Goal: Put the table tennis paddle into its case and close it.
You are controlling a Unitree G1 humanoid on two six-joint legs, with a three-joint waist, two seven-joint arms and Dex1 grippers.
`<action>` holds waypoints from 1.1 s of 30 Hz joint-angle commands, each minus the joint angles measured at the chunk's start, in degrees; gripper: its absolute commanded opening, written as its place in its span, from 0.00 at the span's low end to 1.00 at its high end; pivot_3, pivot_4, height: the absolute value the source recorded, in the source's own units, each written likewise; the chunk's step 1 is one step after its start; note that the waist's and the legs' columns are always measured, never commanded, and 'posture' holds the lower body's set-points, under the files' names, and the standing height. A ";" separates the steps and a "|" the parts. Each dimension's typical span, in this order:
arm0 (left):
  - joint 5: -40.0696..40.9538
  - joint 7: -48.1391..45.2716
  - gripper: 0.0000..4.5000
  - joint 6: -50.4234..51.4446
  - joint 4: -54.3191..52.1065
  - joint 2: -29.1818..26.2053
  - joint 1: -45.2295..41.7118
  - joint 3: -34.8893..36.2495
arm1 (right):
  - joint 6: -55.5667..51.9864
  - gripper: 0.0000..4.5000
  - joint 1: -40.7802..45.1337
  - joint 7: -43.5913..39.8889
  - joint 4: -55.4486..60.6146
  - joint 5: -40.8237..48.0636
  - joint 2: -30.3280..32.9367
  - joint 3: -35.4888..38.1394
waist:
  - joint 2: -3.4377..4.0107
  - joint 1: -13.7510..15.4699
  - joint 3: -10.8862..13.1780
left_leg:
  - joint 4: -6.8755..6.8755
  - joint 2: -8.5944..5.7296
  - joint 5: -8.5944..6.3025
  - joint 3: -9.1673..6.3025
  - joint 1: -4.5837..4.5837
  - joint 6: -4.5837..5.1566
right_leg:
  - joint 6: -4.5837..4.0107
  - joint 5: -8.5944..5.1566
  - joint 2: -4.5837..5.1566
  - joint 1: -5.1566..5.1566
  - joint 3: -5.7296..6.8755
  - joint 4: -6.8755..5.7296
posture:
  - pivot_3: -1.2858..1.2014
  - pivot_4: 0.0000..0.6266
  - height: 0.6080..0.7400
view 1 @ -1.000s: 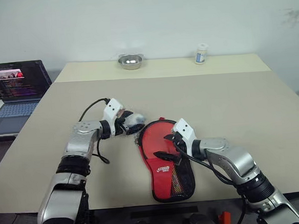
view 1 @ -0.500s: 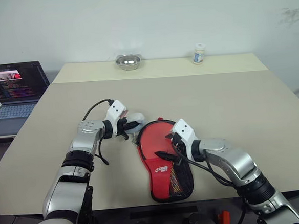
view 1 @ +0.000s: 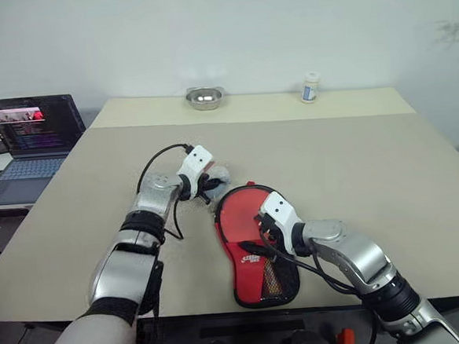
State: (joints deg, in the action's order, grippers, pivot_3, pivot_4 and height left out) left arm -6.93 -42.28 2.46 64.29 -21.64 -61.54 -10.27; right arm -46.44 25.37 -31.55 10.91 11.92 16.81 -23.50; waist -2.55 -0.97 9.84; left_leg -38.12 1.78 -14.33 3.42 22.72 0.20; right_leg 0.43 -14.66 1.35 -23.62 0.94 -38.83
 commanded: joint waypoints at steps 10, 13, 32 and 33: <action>-13.29 20.03 0.12 -12.56 12.83 11.96 -14.14 -5.93 | -6.13 1.00 -4.94 -1.29 -0.90 -0.49 2.59 -1.94 | -0.08 0.86 -0.10 | 0.06 0.01 0.00 -0.01 0.12 0.01 | 0.04 0.02 0.04 0.04 0.05 0.31 | 0.52 0.24 1.00; -15.16 20.96 0.12 -15.13 13.30 14.45 -15.02 -6.85 | -7.03 1.00 -5.58 -1.35 0.09 -0.25 2.84 -1.94 | -0.08 0.90 -0.10 | 0.12 -0.03 -0.01 -0.02 0.18 0.01 | 0.05 0.01 0.04 0.02 0.07 0.42 | 0.52 0.24 1.00; -18.25 15.49 0.12 -24.65 13.40 35.95 -20.20 -8.24 | -9.83 1.00 -8.08 1.09 3.29 -0.12 1.73 -1.39 | 0.13 1.05 -0.16 | 0.20 -0.07 -0.10 -0.05 0.35 0.16 | 0.29 0.15 -0.03 0.10 0.16 1.03 | 0.52 0.24 1.00; -17.89 14.44 0.12 -24.89 13.31 36.32 -19.90 -7.99 | -9.80 1.00 -8.04 1.16 3.24 -0.13 1.71 -1.35 | 0.13 1.04 -0.16 | 0.19 -0.09 -0.10 -0.03 0.34 0.16 | 0.29 0.15 -0.02 0.10 0.14 1.03 | 0.52 0.24 1.00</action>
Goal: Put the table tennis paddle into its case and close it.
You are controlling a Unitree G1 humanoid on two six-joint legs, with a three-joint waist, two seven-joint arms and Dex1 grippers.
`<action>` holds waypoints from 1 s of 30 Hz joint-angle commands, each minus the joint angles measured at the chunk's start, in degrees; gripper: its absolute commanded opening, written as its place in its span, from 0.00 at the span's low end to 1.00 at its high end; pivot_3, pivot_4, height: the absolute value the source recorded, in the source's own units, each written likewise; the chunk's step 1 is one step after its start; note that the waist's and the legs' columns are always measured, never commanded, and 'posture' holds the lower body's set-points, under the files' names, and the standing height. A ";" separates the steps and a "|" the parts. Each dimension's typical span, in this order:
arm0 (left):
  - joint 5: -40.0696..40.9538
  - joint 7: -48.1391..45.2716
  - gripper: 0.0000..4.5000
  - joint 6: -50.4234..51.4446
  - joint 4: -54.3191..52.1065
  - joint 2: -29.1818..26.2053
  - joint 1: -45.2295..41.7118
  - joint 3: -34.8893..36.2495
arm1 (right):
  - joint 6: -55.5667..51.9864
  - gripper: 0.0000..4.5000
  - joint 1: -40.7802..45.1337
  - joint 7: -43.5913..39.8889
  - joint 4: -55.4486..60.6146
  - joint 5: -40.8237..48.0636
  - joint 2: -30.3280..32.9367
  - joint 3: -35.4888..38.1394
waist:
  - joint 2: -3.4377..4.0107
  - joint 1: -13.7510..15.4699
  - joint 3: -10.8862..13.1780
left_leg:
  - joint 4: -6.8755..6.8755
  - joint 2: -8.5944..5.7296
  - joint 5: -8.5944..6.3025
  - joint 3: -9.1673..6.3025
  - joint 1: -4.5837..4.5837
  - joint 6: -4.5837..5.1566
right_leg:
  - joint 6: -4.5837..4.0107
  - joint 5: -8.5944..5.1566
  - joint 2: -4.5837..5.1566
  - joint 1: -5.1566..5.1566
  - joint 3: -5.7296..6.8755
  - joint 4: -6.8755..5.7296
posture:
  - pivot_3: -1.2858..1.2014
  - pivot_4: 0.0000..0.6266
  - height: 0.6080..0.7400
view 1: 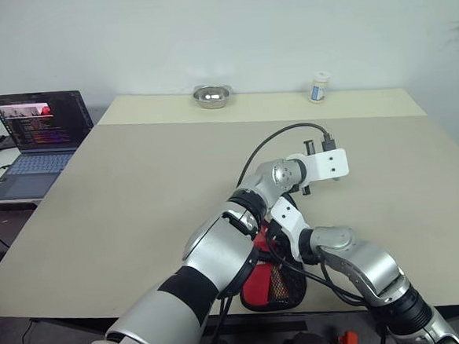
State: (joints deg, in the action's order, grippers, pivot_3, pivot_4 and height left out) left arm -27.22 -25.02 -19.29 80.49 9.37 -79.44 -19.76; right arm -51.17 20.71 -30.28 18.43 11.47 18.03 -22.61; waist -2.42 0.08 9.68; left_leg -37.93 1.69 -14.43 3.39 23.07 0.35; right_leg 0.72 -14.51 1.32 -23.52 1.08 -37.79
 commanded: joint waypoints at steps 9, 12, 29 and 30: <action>4.73 -13.20 0.36 -2.10 -2.87 4.58 1.67 2.40 | -4.27 1.00 -2.96 0.21 -5.02 0.06 0.34 -1.92 | 0.02 -0.03 -0.01 | -0.02 0.01 0.00 0.00 -0.01 0.01 | 0.00 0.00 -0.01 0.01 -0.01 -0.01 | 0.52 0.24 1.00; 6.88 -16.75 0.62 -0.97 -3.16 3.84 2.76 4.16 | -3.89 1.00 -2.28 0.15 -5.56 -0.22 0.28 -2.03 | 0.08 -0.06 -0.06 | -0.02 0.00 0.00 0.01 -0.02 0.00 | 0.00 0.00 -0.02 0.01 -0.03 -0.01 | 0.52 0.24 1.00; 21.38 -21.07 1.00 4.99 -6.89 -7.67 0.66 19.45 | -2.16 1.00 -0.35 1.45 -6.53 0.00 -1.08 0.90 | 0.12 -0.26 -0.09 | -0.05 0.04 0.01 0.00 -0.14 0.00 | 0.01 0.01 -0.06 0.04 -0.06 -0.18 | 0.52 0.24 1.00; 23.03 -22.15 1.00 5.73 -7.49 -8.95 0.57 20.88 | -2.48 1.00 -0.40 1.72 -5.51 0.14 -1.16 1.37 | 0.12 -0.28 -0.09 | -0.05 0.05 0.02 0.00 -0.14 0.00 | 0.02 0.02 -0.06 0.04 -0.06 -0.19 | 0.52 0.24 1.00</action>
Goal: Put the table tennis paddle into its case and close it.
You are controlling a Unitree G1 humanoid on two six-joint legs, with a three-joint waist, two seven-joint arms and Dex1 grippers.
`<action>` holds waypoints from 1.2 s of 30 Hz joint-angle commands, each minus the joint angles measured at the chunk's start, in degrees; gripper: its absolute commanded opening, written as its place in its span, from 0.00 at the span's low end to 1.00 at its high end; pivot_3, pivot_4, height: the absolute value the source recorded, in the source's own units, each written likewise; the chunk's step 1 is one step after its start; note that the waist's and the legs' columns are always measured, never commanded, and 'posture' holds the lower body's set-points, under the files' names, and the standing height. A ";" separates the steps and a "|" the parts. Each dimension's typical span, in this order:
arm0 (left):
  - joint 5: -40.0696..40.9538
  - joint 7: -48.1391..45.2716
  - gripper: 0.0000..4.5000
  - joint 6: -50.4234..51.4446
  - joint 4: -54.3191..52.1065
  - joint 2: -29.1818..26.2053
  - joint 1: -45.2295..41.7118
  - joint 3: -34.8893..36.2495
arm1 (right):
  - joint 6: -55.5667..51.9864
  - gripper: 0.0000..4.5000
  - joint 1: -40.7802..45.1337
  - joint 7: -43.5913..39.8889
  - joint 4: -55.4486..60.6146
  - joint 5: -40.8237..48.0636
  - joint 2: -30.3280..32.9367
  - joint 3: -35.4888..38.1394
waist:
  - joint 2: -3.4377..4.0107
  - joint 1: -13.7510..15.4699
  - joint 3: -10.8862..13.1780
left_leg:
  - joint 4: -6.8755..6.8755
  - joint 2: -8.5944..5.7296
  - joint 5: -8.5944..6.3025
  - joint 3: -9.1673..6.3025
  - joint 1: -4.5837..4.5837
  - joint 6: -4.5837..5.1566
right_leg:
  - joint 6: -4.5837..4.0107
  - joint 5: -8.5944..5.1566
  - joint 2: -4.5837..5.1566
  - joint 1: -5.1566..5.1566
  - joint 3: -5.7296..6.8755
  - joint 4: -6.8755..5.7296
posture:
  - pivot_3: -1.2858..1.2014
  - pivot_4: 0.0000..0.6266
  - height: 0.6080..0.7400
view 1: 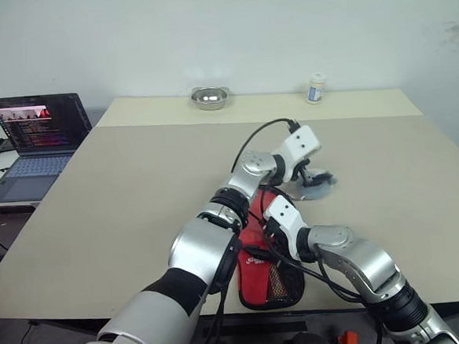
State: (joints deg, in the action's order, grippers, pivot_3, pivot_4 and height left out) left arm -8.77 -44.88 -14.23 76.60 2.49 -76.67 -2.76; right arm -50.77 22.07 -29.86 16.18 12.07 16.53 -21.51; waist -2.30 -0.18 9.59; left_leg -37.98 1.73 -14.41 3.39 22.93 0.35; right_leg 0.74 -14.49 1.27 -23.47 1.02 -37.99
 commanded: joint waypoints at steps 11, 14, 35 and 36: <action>10.95 -23.87 1.00 6.15 -15.14 -14.46 10.35 4.65 | -16.72 1.00 -0.11 2.14 21.61 8.41 3.87 14.22 | 0.05 0.03 0.05 | 0.01 -0.01 0.00 0.00 0.39 -0.02 | -0.24 0.13 0.00 -0.34 0.00 0.02 | 0.52 0.24 1.00; 12.32 -27.72 1.00 9.01 -20.15 -15.24 13.61 3.82 | -20.13 1.00 0.49 1.59 25.44 11.06 6.12 17.66 | 0.03 0.08 0.07 | -0.17 -0.02 0.01 -0.06 0.96 -0.02 | -0.29 0.19 0.01 -0.83 0.05 -0.05 | 0.52 0.24 1.00; 8.09 -28.23 1.00 7.82 -23.59 -14.40 28.80 -8.18 | -4.47 1.00 9.64 0.44 0.11 9.78 16.04 27.26 | 0.15 0.03 -0.03 | -0.14 -0.02 0.04 0.02 0.57 0.06 | -0.09 0.10 -0.05 -0.55 -0.08 -0.09 | 0.52 0.24 1.00; 7.91 -28.06 1.00 7.59 -23.45 -14.37 28.87 -8.27 | -2.94 1.00 10.24 0.57 -2.36 9.06 15.49 26.61 | 0.15 0.03 -0.03 | -0.13 -0.02 0.04 0.03 0.57 0.06 | -0.14 0.13 -0.06 -0.55 -0.09 -0.09 | 0.52 0.24 1.00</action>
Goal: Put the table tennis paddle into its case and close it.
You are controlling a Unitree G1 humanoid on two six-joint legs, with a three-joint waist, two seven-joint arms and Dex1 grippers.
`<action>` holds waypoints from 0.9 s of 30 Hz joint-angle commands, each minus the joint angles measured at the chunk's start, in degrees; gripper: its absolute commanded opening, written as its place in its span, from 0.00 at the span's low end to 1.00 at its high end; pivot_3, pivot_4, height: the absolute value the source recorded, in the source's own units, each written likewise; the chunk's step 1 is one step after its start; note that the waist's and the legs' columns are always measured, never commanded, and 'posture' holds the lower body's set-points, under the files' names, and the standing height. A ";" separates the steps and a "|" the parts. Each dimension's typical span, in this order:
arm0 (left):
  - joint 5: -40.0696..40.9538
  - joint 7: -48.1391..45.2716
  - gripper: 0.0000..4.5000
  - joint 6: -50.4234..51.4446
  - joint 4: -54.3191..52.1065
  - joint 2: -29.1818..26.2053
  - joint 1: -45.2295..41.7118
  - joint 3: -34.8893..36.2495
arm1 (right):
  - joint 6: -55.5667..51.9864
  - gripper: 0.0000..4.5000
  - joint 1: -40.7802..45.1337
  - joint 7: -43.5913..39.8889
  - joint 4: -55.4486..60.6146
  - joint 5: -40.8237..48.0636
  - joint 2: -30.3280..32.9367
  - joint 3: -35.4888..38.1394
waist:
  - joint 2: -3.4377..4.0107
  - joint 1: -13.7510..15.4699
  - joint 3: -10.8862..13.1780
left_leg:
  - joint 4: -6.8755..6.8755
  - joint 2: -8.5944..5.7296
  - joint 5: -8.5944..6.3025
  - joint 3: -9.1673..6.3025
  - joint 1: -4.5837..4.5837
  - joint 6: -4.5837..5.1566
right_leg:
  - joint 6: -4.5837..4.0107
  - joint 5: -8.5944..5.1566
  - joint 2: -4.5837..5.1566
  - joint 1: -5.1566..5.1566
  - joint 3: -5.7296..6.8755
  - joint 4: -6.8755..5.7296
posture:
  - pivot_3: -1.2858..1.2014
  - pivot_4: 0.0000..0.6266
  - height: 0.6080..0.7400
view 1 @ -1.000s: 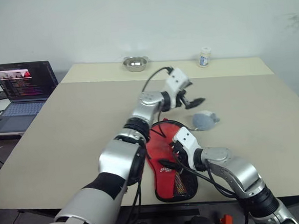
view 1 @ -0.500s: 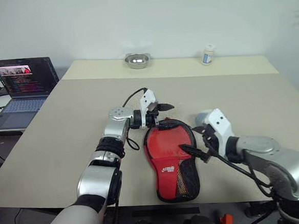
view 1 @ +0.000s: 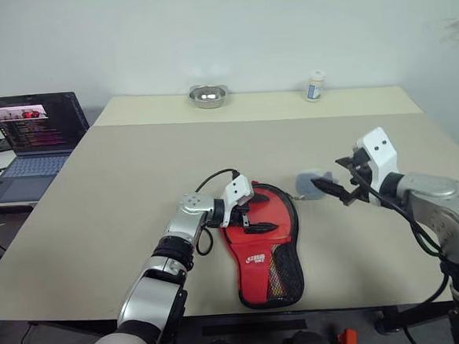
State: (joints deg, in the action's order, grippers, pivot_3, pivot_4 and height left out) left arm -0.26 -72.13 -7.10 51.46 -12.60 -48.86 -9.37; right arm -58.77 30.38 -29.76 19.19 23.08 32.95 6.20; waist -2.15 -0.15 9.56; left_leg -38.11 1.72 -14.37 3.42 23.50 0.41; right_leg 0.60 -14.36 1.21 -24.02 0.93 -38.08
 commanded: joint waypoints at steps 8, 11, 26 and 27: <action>-0.70 0.18 1.00 0.76 1.58 0.55 1.56 -1.49 | 11.85 1.00 4.39 0.71 -19.31 -4.66 -5.87 -4.03 | 0.04 0.04 -0.02 | 0.00 -0.02 0.00 0.06 0.02 0.01 | -0.18 0.11 0.02 -0.01 -0.06 0.00 | 0.52 0.24 1.00; -0.76 0.36 1.00 0.59 1.73 0.42 1.68 -1.48 | 13.70 1.00 4.42 1.49 -21.95 -5.76 -7.05 -4.35 | 0.06 0.03 -0.03 | 0.00 -0.01 0.00 0.06 0.00 0.00 | -0.18 0.11 0.02 -0.01 -0.06 -0.01 | 0.52 0.24 1.00; -1.79 2.08 1.00 -1.27 4.22 1.27 1.97 -2.29 | 14.33 0.10 0.34 1.65 -17.45 -11.16 -5.73 -10.00 | 0.63 0.01 -0.54 | 0.00 -0.01 0.00 0.08 -0.07 0.00 | -0.17 0.10 0.00 0.04 -0.09 -0.03 | 0.52 0.24 1.00; -1.84 2.16 1.00 -1.38 4.37 1.33 2.05 -2.34 | 14.48 0.06 0.01 1.58 -16.96 -11.64 -5.58 -10.52 | 0.64 0.02 -0.58 | 0.00 -0.01 0.00 0.07 -0.09 0.00 | -0.16 0.10 0.00 0.06 -0.09 -0.03 | 0.52 0.24 1.00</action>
State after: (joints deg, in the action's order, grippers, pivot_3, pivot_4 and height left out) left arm -0.36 -70.29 -8.87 53.54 -11.89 -48.72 -9.68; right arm -44.88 31.00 -27.61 0.37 12.27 26.67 -3.48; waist -1.51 -0.13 8.98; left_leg -38.11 1.70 -14.37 3.48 23.37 0.42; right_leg 0.46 -14.27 1.21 -23.90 0.86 -38.08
